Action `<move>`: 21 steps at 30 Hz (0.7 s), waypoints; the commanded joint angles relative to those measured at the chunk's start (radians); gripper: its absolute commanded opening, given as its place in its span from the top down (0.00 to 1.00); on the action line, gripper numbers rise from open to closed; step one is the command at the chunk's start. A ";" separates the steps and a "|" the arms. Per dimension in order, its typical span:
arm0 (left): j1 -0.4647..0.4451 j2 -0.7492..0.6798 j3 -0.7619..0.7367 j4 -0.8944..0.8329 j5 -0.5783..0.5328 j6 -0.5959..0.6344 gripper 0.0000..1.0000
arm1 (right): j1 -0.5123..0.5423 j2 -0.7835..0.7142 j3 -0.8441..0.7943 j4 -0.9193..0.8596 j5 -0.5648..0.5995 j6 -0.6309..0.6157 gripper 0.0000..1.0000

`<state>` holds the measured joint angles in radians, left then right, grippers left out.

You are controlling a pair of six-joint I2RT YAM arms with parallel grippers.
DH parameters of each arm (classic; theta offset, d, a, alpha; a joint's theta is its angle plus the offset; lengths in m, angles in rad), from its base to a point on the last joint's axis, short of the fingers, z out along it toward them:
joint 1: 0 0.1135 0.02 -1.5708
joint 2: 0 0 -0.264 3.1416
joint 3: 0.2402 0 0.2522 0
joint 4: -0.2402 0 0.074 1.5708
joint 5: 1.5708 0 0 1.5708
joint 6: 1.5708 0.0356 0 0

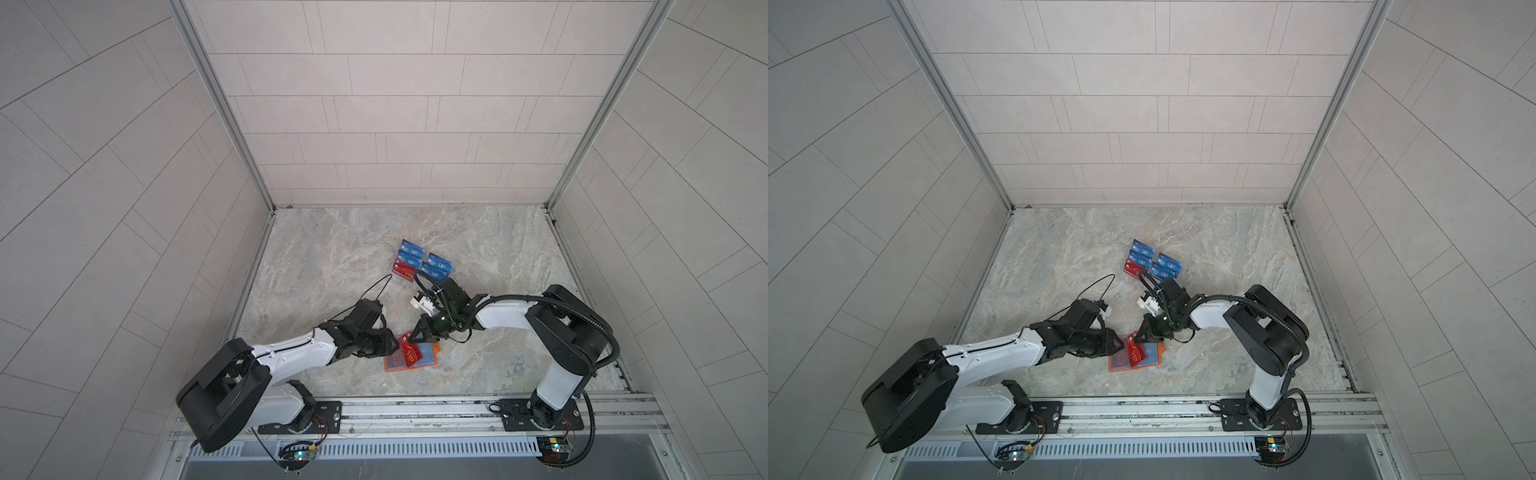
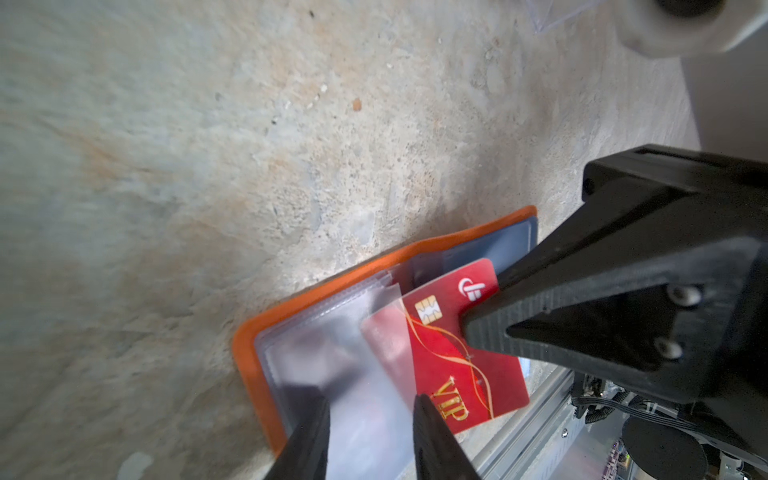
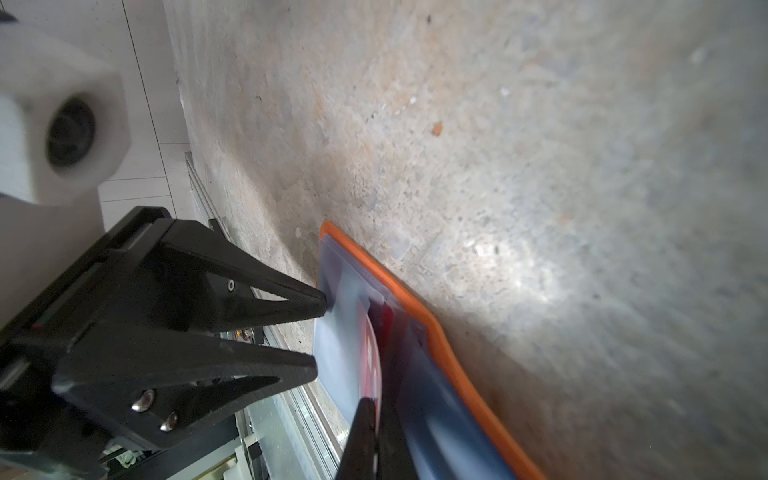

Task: Put the credit cards into the card holder

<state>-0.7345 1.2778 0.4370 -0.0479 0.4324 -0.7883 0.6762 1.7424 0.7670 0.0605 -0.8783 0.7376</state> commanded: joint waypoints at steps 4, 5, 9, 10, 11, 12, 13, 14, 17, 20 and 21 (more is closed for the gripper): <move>-0.003 0.002 -0.023 -0.063 -0.016 0.008 0.62 | 0.009 0.036 -0.027 0.070 0.067 0.048 1.00; -0.003 0.002 -0.021 -0.064 -0.015 0.008 0.62 | 0.010 0.037 -0.028 0.080 0.068 0.052 1.00; -0.003 0.000 -0.020 -0.069 -0.015 0.009 0.62 | 0.015 0.045 -0.023 0.101 0.076 0.057 1.00; -0.002 0.000 -0.021 -0.070 -0.015 0.009 0.62 | 0.015 0.048 -0.022 0.106 0.075 0.060 1.00; -0.003 0.000 -0.020 -0.071 -0.015 0.009 0.62 | 0.016 0.052 -0.024 0.111 0.076 0.064 1.00; -0.003 0.000 -0.021 -0.072 -0.015 0.008 0.62 | 0.016 0.055 -0.025 0.116 0.080 0.070 1.00; -0.003 -0.001 -0.021 -0.073 -0.015 0.009 0.62 | 0.019 0.057 -0.030 0.123 0.084 0.077 1.00; -0.003 0.000 -0.020 -0.073 -0.015 0.008 0.62 | 0.021 0.055 -0.035 0.134 0.091 0.090 1.00; -0.003 0.000 -0.019 -0.076 -0.014 0.007 0.62 | 0.037 0.033 -0.055 0.161 0.135 0.129 1.00; -0.003 -0.002 -0.011 -0.078 -0.011 0.001 0.62 | 0.058 0.009 -0.061 0.145 0.202 0.158 1.00; -0.003 -0.006 -0.009 -0.077 -0.008 -0.004 0.62 | 0.067 -0.001 -0.063 0.141 0.222 0.165 1.00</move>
<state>-0.7345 1.2774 0.4370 -0.0513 0.4328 -0.7887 0.7204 1.7603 0.7250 0.2245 -0.8066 0.8547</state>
